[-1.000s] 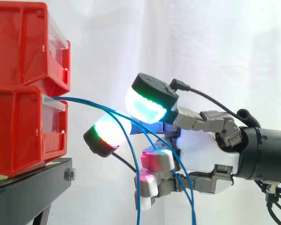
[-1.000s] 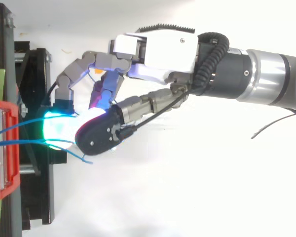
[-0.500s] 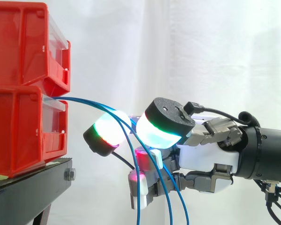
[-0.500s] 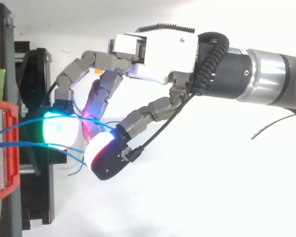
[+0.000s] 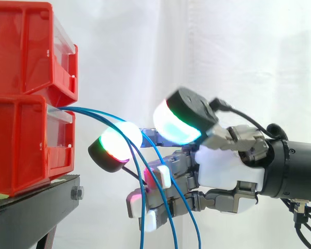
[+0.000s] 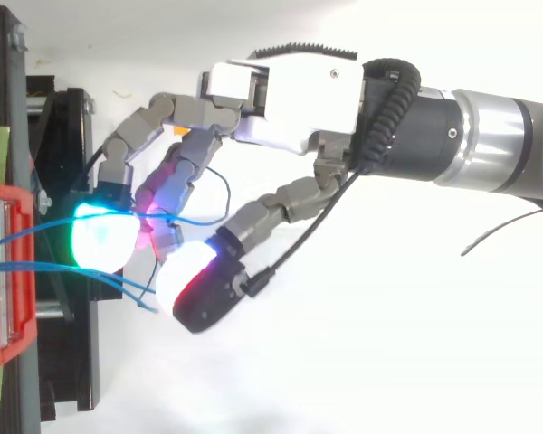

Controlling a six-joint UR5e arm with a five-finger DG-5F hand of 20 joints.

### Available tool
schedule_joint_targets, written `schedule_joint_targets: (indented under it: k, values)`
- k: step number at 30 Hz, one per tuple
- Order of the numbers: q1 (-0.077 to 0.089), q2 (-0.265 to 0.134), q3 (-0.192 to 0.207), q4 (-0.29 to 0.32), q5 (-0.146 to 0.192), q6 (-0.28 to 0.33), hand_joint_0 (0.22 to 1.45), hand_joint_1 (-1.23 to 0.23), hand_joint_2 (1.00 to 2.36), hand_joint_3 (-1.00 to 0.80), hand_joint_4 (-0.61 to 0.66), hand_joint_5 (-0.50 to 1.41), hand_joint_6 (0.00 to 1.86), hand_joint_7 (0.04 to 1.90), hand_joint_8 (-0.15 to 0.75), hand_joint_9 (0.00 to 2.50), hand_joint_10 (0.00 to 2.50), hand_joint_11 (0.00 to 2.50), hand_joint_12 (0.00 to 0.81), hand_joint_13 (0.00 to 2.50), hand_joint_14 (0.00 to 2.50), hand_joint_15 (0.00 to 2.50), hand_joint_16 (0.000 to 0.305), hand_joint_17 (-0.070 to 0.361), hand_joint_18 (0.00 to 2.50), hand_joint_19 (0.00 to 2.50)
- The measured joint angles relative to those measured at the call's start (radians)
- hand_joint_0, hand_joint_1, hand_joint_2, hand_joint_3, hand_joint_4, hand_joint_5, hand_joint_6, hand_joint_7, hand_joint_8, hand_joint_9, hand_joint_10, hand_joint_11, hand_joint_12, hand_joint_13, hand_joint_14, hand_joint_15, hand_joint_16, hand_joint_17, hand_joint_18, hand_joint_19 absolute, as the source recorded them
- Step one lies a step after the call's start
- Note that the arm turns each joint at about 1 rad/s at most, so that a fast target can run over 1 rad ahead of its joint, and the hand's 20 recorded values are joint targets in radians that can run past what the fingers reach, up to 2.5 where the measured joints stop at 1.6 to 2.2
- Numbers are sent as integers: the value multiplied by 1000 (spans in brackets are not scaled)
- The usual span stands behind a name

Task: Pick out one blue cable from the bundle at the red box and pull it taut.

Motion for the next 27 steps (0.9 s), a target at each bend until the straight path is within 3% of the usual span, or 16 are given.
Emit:
schedule_joint_targets:
  k: [3, 13, 15, 18, 21, 27]
  values:
    - [0, 0, 0, -3, 0, 0, 575, -504, 1000, -500, -134, -89, 808, 818, 172, 1258, 25, 793, 339, 920, 23, 611, 43, 97, 755, 619]
    - [0, 0, 2, -4, -1, 0, 624, -827, 1000, -500, -28, -143, 889, 711, 202, 1152, 24, 868, 346, 911, 23, 659, 44, 100, 743, 628]
    - [0, 0, 1, -4, -1, 0, 599, -836, 1000, -500, -4, -143, 898, 689, 204, 1154, 24, 885, 344, 917, 23, 658, 44, 100, 747, 633]
    - [0, 0, 2, -4, 0, -1, 507, -688, 1000, -500, 20, -128, 890, 679, 226, 1226, 21, 880, 364, 969, 23, 655, 48, 109, 785, 638]
    - [0, 0, 3, -4, 1, -1, 510, -371, 1000, -500, 26, -115, 833, 709, 241, 1298, 24, 857, 371, 1030, 23, 665, 49, 111, 824, 662]
    - [-1, 0, 3, -4, 2, -2, 535, -344, 1000, -500, 8, -118, 764, 770, 238, 1325, 24, 887, 367, 1125, 24, 718, 48, 107, 847, 655]
